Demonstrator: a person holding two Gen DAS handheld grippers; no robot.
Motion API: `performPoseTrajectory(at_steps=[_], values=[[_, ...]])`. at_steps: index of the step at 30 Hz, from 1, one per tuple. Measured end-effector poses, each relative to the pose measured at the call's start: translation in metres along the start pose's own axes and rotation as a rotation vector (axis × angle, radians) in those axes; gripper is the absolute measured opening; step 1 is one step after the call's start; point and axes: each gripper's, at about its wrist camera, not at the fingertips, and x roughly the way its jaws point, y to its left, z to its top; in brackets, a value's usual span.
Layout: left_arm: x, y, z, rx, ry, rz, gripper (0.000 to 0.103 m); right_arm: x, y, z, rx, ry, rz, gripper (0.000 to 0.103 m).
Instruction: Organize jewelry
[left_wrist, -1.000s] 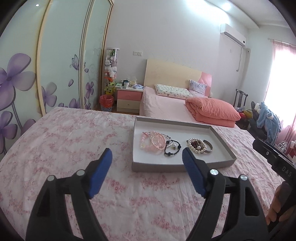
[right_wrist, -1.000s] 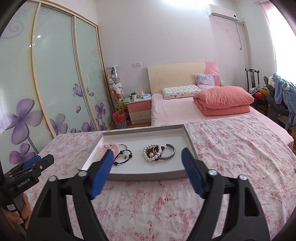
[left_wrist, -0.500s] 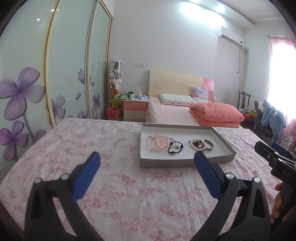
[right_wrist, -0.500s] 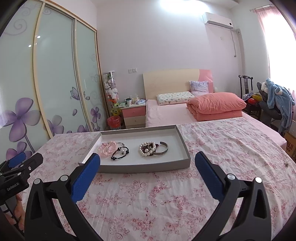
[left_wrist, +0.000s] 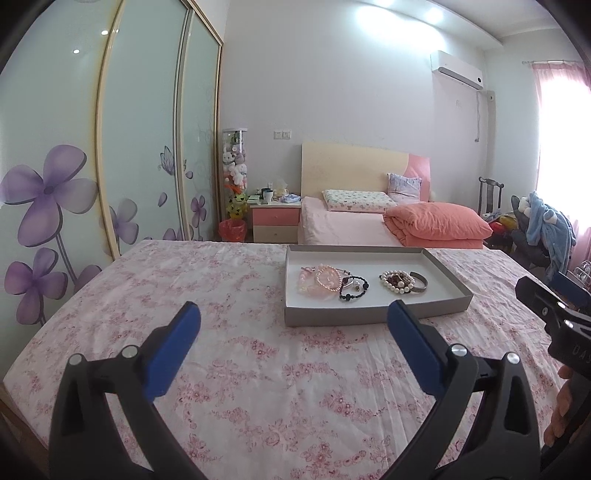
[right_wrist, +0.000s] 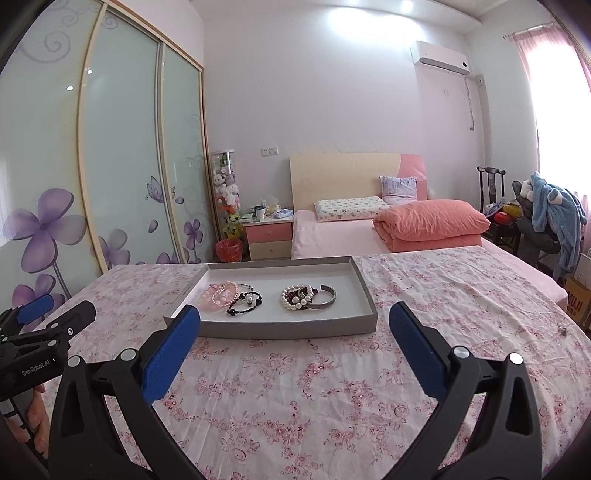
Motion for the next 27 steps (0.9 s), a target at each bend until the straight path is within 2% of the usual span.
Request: performPoseTrajectory(at_steps=[27], values=[[-0.008,-0.007,-0.010,0.023,-0.008,-0.002,0.099,-0.006,-0.007,-0.010,0.041,0.003,0.031,0.101]])
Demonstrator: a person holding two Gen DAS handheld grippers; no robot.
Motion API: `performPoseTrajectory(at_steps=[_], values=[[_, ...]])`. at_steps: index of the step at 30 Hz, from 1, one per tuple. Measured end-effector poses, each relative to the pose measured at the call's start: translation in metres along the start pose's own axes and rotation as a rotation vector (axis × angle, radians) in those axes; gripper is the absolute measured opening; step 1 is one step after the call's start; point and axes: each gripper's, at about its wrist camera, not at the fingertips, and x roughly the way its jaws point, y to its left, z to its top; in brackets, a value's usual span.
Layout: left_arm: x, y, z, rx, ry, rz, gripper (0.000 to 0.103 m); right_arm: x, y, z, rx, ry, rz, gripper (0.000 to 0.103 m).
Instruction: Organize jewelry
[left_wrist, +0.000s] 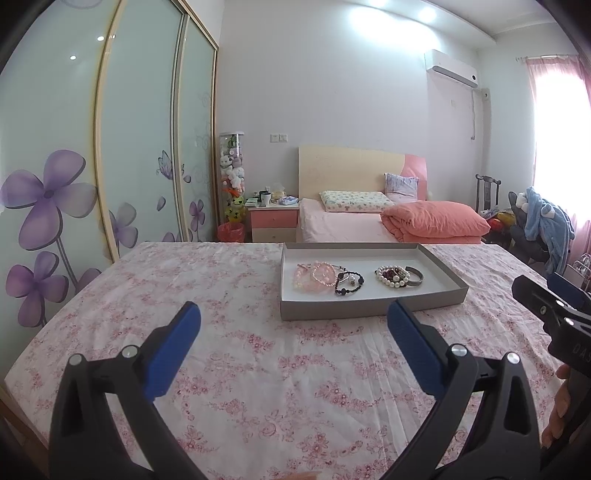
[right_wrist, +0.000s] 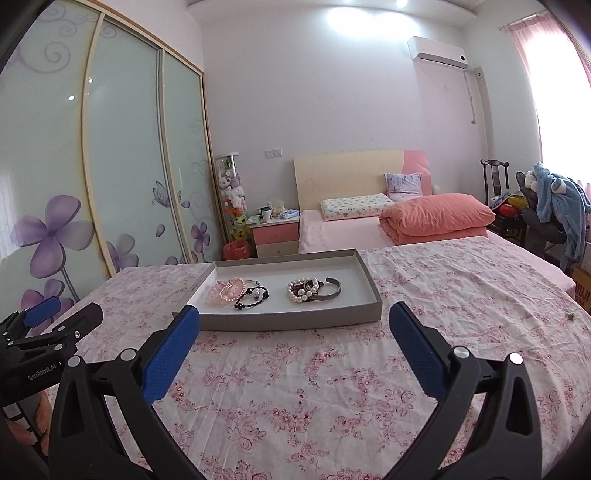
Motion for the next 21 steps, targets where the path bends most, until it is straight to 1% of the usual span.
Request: performPoseTrajectory(at_steps=[21], values=[[0.0065,0.0013,-0.0036,-0.001,0.010,0.007,0.099,0.0035,-0.0002,-0.0042,0.004,0.009,-0.001,0.101]])
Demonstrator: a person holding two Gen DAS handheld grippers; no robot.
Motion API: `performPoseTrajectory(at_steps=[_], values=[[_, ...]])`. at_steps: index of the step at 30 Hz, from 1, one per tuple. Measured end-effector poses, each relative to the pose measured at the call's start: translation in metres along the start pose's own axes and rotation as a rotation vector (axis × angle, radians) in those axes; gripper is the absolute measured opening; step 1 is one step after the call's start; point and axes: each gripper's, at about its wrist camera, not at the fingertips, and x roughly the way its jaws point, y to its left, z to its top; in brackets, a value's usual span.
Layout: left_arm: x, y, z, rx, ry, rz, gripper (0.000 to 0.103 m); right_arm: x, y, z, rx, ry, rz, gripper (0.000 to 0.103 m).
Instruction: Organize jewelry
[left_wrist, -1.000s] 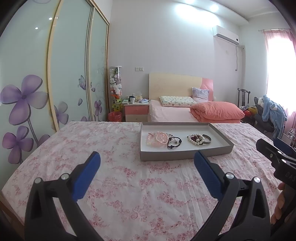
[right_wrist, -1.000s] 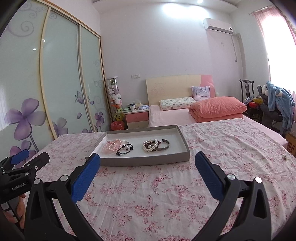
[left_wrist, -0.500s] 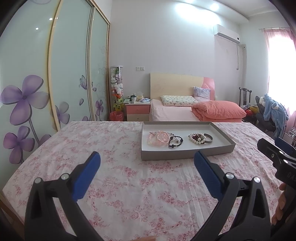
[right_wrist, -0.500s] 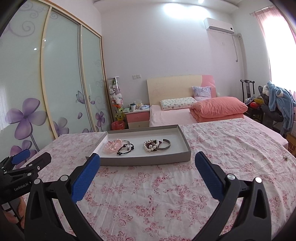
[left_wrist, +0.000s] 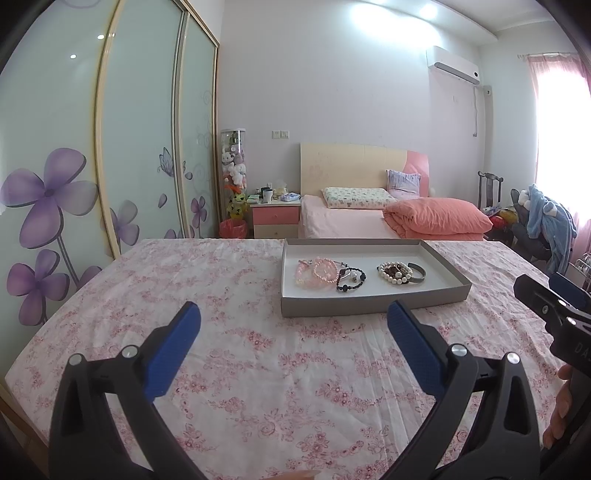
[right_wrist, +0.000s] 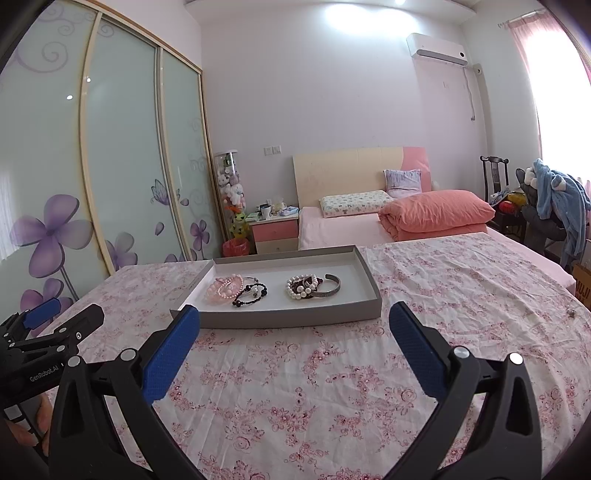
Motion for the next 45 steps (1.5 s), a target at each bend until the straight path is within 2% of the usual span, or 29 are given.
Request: performPoseTrajectory(at_steps=[45], values=[[0.0024,0.0008,-0.0031,0.000,0.008,-0.001,0.099,0.0022,0.0020,-0.0044,0.006,0.009,0.003,0.101]])
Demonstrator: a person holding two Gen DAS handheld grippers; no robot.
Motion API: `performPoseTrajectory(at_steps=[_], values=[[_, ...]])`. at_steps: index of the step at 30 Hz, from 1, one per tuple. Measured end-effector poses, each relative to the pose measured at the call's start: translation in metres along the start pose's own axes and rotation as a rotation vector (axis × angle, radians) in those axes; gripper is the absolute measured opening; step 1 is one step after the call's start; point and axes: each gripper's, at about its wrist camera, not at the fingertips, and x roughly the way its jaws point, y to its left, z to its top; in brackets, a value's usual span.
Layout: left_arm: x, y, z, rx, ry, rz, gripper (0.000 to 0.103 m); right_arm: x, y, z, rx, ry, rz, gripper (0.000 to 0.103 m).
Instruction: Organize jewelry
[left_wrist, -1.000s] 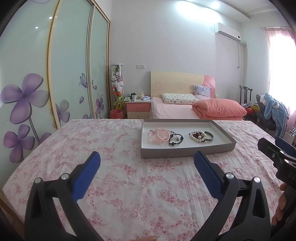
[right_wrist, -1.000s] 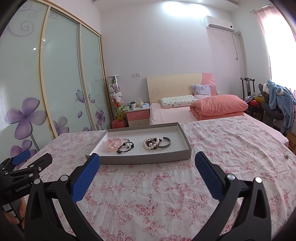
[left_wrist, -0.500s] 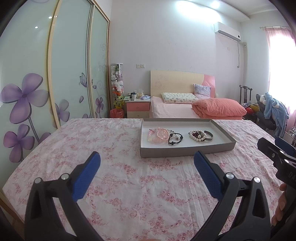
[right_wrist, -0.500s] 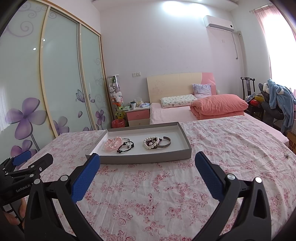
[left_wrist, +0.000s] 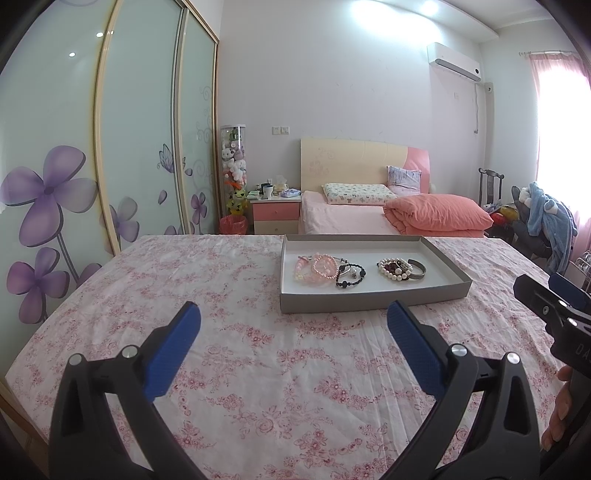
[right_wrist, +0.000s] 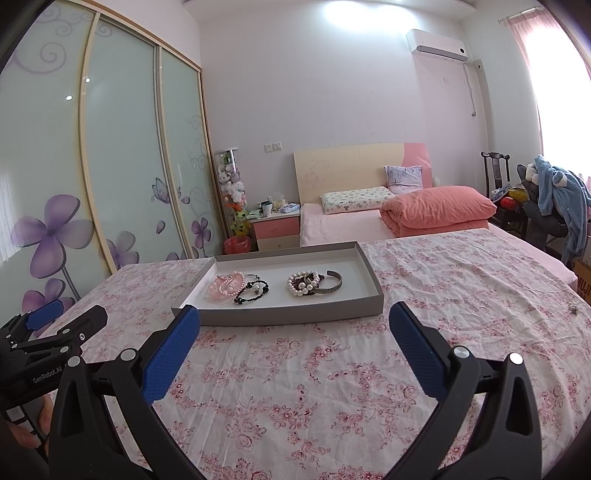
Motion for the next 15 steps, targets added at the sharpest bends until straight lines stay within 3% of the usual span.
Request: performPoseTrajectory(at_steps=[15], values=[[0.0000,-0.0011,-0.0026,-0.001,0.003,-0.004,0.099,-0.0020,0.0011,-0.0017,0.000,0.004,0.002,0.101]])
